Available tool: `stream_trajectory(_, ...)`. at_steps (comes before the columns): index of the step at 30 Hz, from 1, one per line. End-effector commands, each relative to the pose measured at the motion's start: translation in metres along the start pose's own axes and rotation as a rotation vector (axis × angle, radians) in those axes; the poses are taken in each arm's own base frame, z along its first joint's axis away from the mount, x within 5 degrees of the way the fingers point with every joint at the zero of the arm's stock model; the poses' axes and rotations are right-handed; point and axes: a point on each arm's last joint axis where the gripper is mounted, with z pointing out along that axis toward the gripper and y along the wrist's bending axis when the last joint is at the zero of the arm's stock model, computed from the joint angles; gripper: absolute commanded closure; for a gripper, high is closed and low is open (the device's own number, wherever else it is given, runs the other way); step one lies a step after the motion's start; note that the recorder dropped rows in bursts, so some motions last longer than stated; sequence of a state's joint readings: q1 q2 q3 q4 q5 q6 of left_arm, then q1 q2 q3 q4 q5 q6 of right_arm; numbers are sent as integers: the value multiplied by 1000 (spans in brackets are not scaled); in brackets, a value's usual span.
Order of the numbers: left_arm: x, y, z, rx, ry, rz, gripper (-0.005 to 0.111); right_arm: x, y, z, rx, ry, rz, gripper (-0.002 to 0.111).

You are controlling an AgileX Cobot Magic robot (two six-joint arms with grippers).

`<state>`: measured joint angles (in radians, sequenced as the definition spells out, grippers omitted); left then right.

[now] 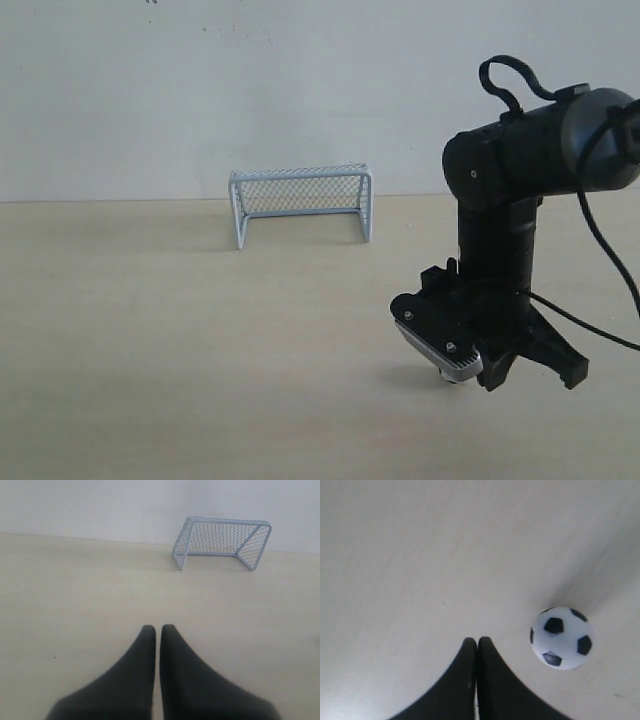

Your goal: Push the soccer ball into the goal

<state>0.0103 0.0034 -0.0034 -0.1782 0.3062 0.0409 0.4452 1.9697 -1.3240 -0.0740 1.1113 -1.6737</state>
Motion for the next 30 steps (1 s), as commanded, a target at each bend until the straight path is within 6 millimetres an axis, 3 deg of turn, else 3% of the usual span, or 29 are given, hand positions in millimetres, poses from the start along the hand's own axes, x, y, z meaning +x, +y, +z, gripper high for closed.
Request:
stream_trajectory(1,1,0,0,-4,-3,7,102,0,-2,-2,25,13,-10,108)
stream_trajectory(8,1,0,0,-4,-3,7,102,-1,-3,1,12,11,-10,108)
stream_trajectory(14,1,0,0,-4,-3,7,102,-2,-5,23,-67,1,-11,108)
stream_trajectory(30,1,0,0,-4,-3,7,102,0,-10,23,-17,15,-18,108)
